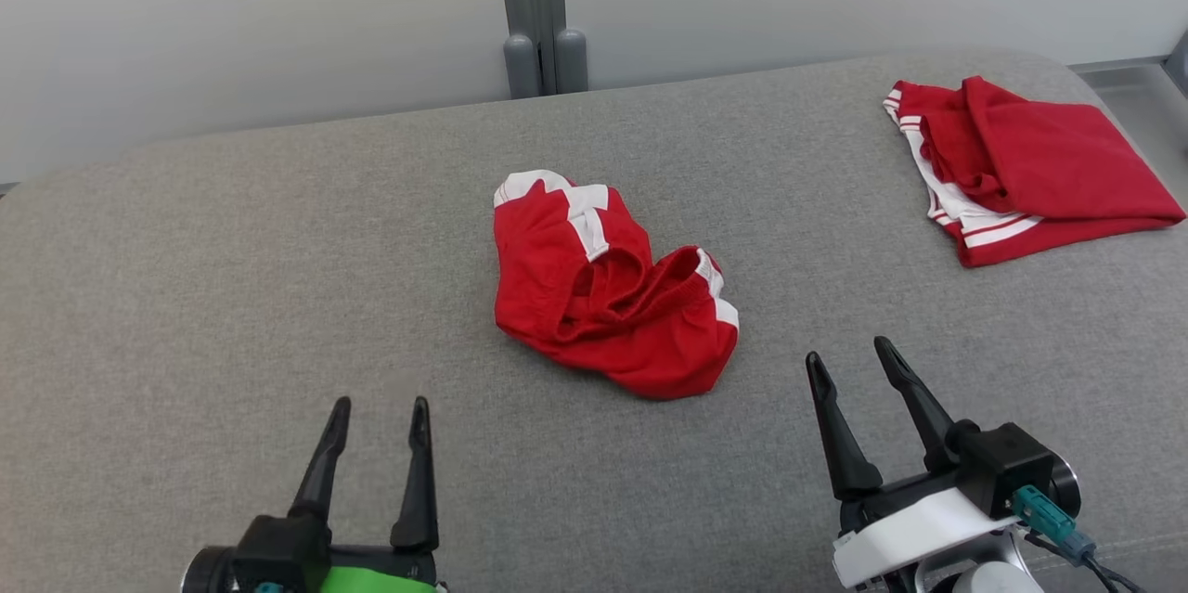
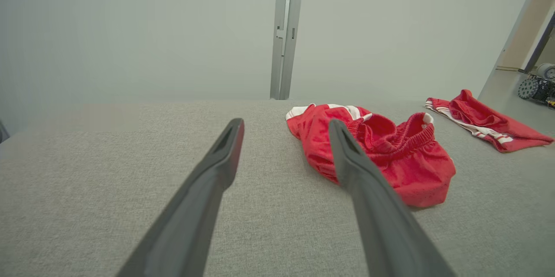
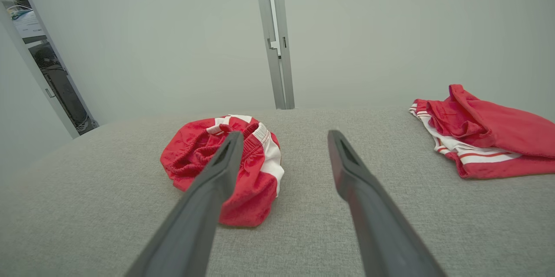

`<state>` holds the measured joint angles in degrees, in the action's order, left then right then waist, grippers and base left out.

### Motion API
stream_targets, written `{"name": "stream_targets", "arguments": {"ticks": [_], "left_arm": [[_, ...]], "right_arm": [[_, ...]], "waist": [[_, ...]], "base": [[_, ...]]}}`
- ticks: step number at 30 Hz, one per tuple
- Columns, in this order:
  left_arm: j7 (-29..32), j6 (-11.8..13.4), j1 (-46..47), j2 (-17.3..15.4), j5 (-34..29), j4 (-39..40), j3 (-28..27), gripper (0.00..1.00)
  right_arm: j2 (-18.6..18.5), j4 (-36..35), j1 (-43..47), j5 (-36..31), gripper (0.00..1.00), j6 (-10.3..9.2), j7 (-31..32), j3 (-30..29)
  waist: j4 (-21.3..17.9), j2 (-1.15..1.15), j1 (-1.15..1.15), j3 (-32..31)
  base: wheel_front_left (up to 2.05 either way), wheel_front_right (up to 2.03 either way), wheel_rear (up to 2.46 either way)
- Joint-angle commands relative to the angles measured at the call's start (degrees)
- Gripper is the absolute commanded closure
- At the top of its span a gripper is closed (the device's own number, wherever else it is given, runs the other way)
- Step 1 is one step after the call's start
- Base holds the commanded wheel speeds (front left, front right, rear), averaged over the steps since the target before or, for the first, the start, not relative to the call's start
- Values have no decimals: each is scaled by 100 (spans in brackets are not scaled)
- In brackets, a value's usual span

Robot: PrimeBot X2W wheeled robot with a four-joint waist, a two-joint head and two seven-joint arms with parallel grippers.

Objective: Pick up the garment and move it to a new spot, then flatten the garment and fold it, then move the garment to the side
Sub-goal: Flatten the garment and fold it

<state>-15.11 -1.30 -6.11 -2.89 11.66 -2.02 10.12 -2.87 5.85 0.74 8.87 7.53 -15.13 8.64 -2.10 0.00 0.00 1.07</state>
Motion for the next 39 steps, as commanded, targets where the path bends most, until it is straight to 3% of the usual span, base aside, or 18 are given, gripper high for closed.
{"name": "stream_targets", "arguments": {"ticks": [1,10,21,28,39], "left_arm": [[-2,-102,173,-3,82,-60,107,0],[127,-512,1365,-12,224,-1258,1302,0],[2081,-600,3020,-14,975,-1062,2327,0],[2696,-462,3680,-179,695,-973,2424,0],[3362,-432,4009,-368,935,-991,2290,0]], "right_arm": [[-5,-3,-81,-53,0,-9,0,11],[-3,-44,-379,-75,0,-9,-1,-83],[-3,-127,-712,-32,0,-9,-1,-161],[-2,-179,-884,74,0,-9,0,-124],[-4,-231,-1008,226,0,-9,0,-128]], "waist": [[-68,0,0,87],[-399,0,0,726],[-844,0,0,1479],[-1045,0,0,1759],[-1192,0,0,1999]], "base": [[0,0,0],[0,0,0],[0,0,0],[0,0,0],[0,0,0]]}}
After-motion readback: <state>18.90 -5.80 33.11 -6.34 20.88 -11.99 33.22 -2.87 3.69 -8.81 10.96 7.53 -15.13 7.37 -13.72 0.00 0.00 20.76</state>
